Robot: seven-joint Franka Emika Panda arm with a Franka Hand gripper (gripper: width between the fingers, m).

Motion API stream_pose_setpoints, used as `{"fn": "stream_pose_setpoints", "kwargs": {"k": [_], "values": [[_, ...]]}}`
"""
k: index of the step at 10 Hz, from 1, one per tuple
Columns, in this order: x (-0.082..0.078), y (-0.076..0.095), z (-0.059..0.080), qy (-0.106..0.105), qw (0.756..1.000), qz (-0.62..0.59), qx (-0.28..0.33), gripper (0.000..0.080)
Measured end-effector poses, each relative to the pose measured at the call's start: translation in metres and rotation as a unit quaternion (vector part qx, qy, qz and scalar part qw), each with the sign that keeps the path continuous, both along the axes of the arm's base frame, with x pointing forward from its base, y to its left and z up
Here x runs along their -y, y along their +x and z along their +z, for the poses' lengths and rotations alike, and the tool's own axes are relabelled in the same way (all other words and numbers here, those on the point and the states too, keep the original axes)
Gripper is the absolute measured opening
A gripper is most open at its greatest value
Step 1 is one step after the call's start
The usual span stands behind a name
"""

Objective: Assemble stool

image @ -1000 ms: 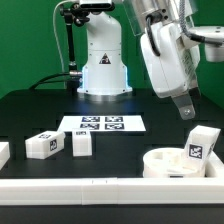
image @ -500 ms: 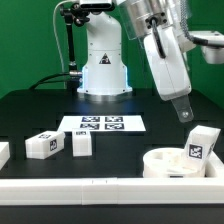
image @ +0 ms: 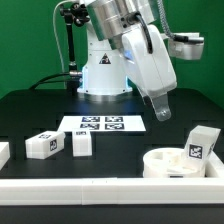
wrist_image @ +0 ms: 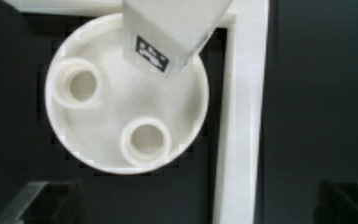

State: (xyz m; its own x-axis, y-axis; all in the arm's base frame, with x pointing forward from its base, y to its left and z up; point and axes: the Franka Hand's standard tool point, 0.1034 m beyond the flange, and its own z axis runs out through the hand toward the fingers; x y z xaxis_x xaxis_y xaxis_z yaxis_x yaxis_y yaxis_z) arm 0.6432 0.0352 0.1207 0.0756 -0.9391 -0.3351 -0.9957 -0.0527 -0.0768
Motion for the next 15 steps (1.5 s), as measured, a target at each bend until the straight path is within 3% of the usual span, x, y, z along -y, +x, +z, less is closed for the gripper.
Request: {"fn": "stream_pose_setpoints", "kwargs": {"k": [3,6,7,11,13,15], "values": [[0.001,-0.001,-0.001,-0.009,0.992,0.117,0.038,0.0649],[0.009,-0.012,-0.016,-0.07,0.931,0.354,0.047,0.0649],[0.006,-0.015,-0.02,-0.079,0.916,0.389,0.046,0.0649],[0.008,-0.015,-0.02,-0.072,0.857,0.503,0.081,0.0649],[0.01,-0.015,-0.022,-0.07,0.81,0.573,0.104,0.0649],[0.028,-0.023,-0.041,-0.112,0.719,0.67,0.147,0.0649]]}}
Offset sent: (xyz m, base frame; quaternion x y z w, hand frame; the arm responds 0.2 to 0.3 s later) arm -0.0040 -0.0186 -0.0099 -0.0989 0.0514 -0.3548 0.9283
